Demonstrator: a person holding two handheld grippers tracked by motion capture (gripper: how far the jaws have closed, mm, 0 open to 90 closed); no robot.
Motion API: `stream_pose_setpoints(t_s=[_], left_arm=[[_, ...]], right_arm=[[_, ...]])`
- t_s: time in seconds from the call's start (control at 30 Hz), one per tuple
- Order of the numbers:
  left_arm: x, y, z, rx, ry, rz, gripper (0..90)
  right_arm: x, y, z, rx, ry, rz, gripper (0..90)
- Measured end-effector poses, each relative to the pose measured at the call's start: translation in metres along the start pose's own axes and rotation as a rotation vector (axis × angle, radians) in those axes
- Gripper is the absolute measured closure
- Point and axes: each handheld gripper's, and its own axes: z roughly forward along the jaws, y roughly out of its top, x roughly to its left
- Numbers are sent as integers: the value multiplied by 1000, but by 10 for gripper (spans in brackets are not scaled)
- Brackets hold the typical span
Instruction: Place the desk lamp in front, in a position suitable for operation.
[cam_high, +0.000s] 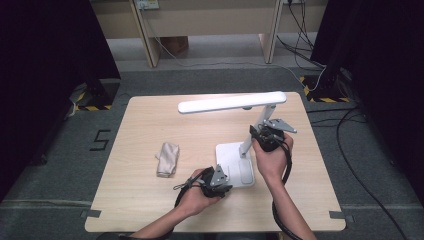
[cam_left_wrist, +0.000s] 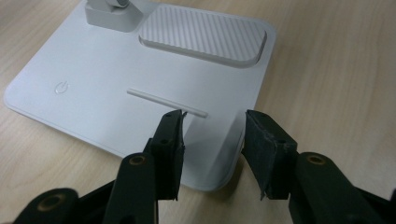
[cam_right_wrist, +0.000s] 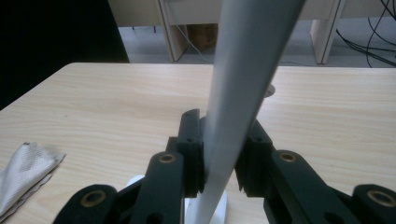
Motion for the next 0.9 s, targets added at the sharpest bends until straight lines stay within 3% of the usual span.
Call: stream_pose_setpoints(t_s=[0.3, 0.5, 0.87, 0.9], left_arm=[[1, -15, -24, 59, -18, 27, 577], [3, -20, -32, 81, -29, 23, 576], [3, -27, -39, 88, -23, 0, 554], [4, -28, -39, 88, -17, -3, 545]], right_arm=[[28, -6, -11, 6, 15, -19, 738], [40, -9, -15, 15, 15, -24, 733], [41, -12, -10, 47, 21, -29, 701], [38, -12, -10, 47, 54, -37, 642]])
